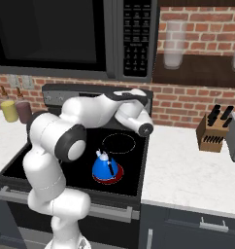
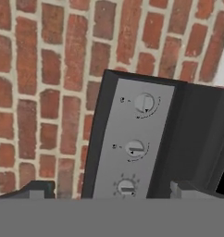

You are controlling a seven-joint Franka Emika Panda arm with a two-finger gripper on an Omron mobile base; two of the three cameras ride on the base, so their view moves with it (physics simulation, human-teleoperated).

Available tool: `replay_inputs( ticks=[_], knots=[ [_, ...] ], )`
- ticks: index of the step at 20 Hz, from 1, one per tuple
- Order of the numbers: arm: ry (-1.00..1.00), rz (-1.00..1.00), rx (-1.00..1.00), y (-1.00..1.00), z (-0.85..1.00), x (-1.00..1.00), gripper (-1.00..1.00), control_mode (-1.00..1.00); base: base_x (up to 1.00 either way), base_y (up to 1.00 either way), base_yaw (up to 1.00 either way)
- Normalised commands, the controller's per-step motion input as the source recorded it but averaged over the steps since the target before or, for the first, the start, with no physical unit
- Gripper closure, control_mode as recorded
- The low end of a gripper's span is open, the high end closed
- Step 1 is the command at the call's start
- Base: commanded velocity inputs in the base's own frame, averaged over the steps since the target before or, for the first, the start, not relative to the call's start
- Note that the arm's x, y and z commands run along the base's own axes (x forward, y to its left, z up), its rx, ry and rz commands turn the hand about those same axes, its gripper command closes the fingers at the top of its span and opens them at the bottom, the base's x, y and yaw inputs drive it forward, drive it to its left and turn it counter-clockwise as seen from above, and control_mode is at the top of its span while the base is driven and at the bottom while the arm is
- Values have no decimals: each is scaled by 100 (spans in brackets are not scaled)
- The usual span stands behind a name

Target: Turn off the front right burner of the stove.

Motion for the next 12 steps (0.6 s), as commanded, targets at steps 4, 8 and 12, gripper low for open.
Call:
replay_inputs(
  ticks=[4,8,12],
  knots=[
    [0,0,0,0,-4,14,-100,-100,0,0,0],
    [0,0,0,0,-9,15,-100,-100,0,0,0],
    [0,0,0,-1,-9,17,-100,-100,0,0,0]
  ],
)
